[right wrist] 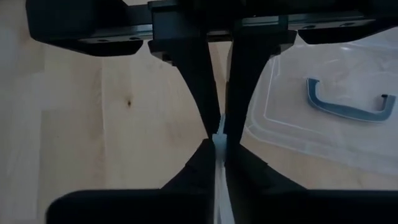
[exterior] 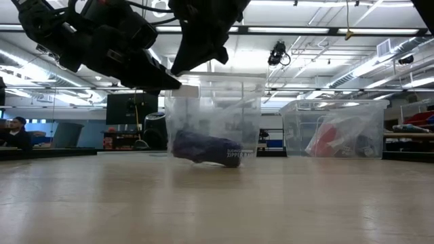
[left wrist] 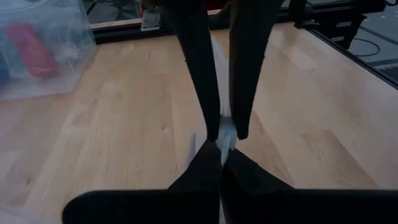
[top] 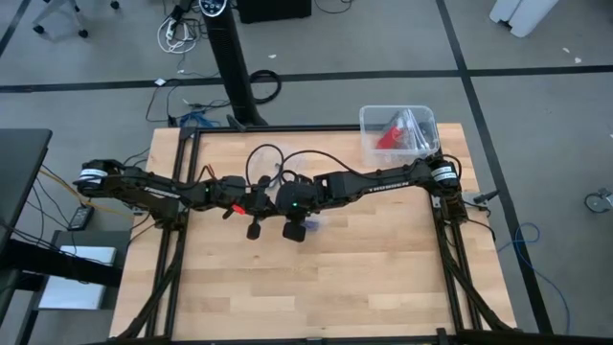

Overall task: Roll bandage
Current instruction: Close the transparent zip bag

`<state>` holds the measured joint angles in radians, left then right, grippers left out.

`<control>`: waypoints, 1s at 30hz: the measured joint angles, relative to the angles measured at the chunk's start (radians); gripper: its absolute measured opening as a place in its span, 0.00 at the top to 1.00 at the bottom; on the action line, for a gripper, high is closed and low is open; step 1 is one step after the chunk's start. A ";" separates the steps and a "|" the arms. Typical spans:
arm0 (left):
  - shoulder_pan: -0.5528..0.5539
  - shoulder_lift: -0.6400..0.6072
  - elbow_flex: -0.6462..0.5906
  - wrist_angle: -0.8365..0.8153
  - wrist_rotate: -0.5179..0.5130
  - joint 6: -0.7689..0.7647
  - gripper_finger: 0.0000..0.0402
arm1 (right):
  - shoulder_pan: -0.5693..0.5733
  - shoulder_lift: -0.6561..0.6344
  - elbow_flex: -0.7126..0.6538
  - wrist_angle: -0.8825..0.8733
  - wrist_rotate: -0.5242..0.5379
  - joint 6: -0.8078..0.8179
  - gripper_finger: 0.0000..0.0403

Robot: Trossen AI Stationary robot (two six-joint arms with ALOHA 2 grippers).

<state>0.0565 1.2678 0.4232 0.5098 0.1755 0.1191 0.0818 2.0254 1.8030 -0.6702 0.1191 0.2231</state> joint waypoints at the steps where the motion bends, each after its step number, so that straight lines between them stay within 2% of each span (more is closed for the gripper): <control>1: 0.000 0.000 0.000 -0.001 -0.001 -0.001 1.00 | 0.000 0.000 0.000 -0.003 0.008 -0.007 0.97; 15: 0.000 0.001 0.000 0.007 -0.010 -0.019 1.00 | 0.004 -0.015 0.001 -0.103 0.028 -0.004 1.00; 24: 0.000 0.000 0.000 0.014 -0.007 -0.019 1.00 | 0.025 -0.016 0.072 -0.228 0.067 -0.015 1.00; 30: 0.000 0.000 0.000 0.014 -0.007 -0.019 1.00 | 0.044 -0.016 0.110 -0.220 0.103 -0.042 0.88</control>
<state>0.0566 1.2678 0.4229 0.5236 0.1688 0.0998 0.1256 2.0097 1.9130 -0.8897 0.2219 0.1809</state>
